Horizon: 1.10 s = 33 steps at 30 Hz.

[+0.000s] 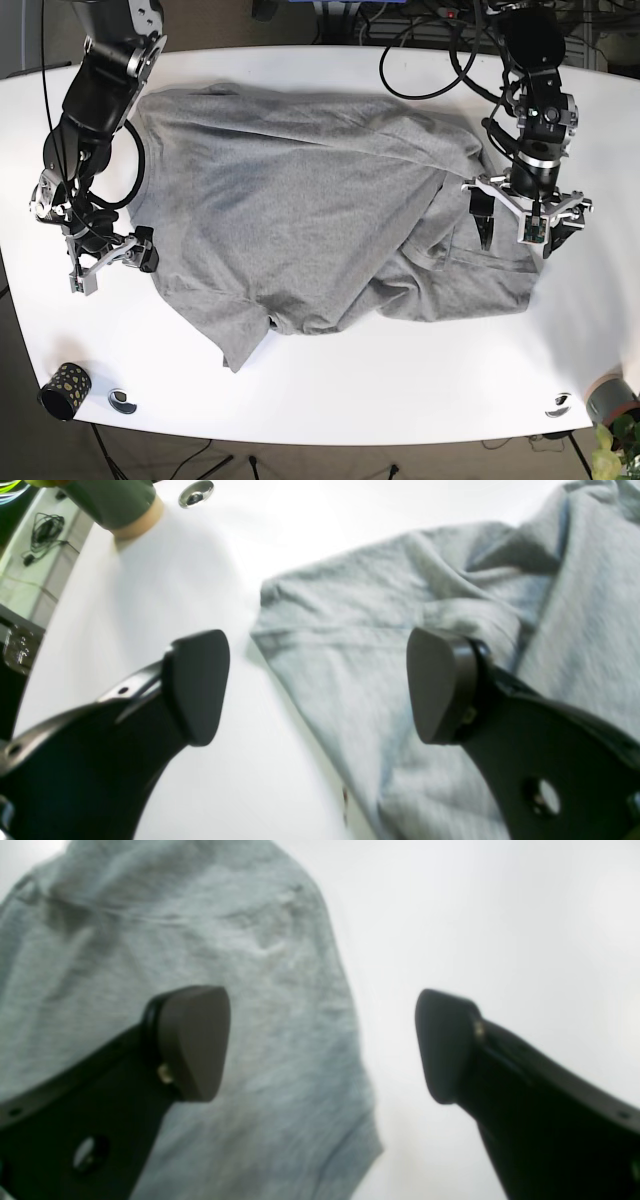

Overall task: Fold the T-shirt properly
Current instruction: 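Release the shirt and move both grippers to its hem corners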

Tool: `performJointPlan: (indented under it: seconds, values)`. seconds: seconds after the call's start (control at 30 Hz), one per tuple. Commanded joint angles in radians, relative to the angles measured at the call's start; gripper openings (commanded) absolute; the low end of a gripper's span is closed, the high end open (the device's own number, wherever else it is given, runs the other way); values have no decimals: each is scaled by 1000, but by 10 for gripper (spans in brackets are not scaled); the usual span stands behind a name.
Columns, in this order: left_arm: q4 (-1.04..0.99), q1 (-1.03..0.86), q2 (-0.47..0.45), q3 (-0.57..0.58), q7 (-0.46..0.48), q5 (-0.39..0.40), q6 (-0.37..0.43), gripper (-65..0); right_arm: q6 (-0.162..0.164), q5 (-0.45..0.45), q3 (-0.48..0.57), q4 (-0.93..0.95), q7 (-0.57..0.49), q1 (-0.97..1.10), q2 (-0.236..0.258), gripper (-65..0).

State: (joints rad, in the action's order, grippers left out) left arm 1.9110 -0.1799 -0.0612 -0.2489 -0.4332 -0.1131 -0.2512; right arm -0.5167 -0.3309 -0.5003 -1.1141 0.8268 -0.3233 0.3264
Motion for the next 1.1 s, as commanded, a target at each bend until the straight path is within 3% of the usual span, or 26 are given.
performJointPlan:
  seconds: [0.0,0.23,0.47,0.6,0.7,0.83,0.93,1.07]
  values:
    - [-8,29,-6,-2,29,5,8,-129,-20,17,-5,53,-57,-55,26,-103]
    - [-46,76,-10,-2,29,5,8,-129,-61,129,-5,246,-180,-138,38,-103]
    - [-106,125,-12,-53,33,5,8,-129,-69,129,-5,308,-209,-127,32,-103]
    - [-170,188,-9,-123,30,5,8,-128,-70,131,-4,305,-208,-99,-19,-103]
    - [-222,240,-10,-163,30,5,8,-126,-98,132,-4,305,-205,-98,-43,-105]
    - [-330,333,-21,-177,29,3,8,-126,-101,140,-4,305,-200,-98,-75,-106]
    - [-434,397,-65,-171,0,3,8,-126,-101,138,-4,305,-202,-99,-83,-173]
    - [-591,521,-82,-172,-51,8,3,-126,-101,134,-4,305,-203,-102,-83,-365]
